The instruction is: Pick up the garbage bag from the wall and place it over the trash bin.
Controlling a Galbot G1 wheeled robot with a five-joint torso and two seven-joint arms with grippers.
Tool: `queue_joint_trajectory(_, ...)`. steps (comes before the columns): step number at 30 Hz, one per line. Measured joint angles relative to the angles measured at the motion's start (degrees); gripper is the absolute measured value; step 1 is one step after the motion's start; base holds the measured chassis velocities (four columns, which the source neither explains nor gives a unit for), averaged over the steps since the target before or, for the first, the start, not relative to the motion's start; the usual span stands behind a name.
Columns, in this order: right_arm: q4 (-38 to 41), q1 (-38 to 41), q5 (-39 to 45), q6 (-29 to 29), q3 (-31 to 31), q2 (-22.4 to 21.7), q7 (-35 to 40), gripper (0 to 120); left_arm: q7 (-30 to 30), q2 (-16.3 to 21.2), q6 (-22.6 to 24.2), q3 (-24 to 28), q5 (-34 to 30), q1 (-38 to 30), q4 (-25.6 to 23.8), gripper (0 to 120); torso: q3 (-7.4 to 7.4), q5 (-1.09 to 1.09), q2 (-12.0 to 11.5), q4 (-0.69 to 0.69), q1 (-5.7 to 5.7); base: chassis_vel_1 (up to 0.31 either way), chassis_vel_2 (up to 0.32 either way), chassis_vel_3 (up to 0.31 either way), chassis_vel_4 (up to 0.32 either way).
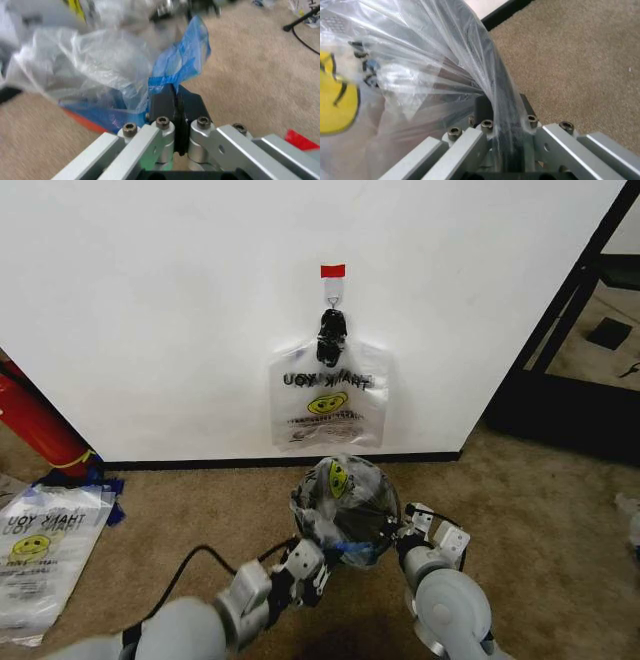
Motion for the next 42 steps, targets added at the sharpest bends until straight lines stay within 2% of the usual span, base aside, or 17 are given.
queue_joint_trajectory(2, 1.1, 0.0, 2.0, -0.3, 0.4, 0.0, 1.5, 0, 0.6, -1.0, -1.3, -0.5, 2.6, 3.5, 1.4, 0, 0.00, 0.01, 0.0, 0.00, 0.00, 0.000, 0.000, 0.000, 0.000)
queue_joint_trajectory(5, 2.1, -0.2, 3.3, -0.6, 0.6, 0.0, 2.3, 0, 1.1, -2.2, -2.2, -0.5, 4.8, 5.1, 3.2, 0, 0.00, 0.00, 0.0, 0.00, 0.00, 0.000, 0.000, 0.000, 0.000)
queue_joint_trajectory(7, 3.7, -0.9, 4.5, -1.1, 0.8, -0.2, 2.8, 0, 1.7, -4.1, -3.8, -0.1, 8.0, 5.9, 7.0, 0, 0.00, 0.00, 0.0, 0.00, 0.00, 0.000, 0.000, 0.000, 0.000)
queue_joint_trajectory(16, 7.2, -3.1, 6.5, -2.5, 1.9, -1.4, 3.2, 0, 2.2, -8.1, -5.5, 1.2, 10.6, 3.3, 15.8, 0, 0.00, 0.01, 0.0, -0.02, 0.00, 0.000, 0.000, 0.000, 0.000)
queue_joint_trajectory(23, 7.7, -4.6, 7.2, -2.8, 3.2, -0.5, 2.4, 0, 2.2, -15.0, -6.2, 2.1, 13.0, 2.8, 22.4, 0, 0.00, 0.00, 0.0, -0.01, 0.00, 0.000, 0.000, 0.000, 0.000)
queue_joint_trajectory(34, 8.6, -5.3, 6.6, -3.0, 2.8, -0.5, 2.0, 0, 0.8, -15.9, -7.4, 1.0, 14.0, 4.1, 24.7, 0, 0.00, 0.00, 0.0, -0.01, 0.00, 0.000, 0.000, 0.000, 0.000)
queue_joint_trajectory(37, 7.7, -5.0, 6.1, -2.8, 2.8, -0.4, 1.8, 0, -0.7, -14.9, -7.6, 0.6, 14.1, 5.9, 21.8, 1, 0.00, 0.01, 0.0, 0.00, 0.00, 0.000, 0.000, 0.000, 0.000)
queue_joint_trajectory(42, 5.7, -4.6, 5.1, -2.3, 2.9, -0.4, 1.2, 0, -2.0, -12.8, -6.5, -1.1, 14.2, 8.5, 16.7, 18, 0.00, 0.01, 0.0, -0.01, 0.00, 0.000, 0.000, 0.000, 0.000)
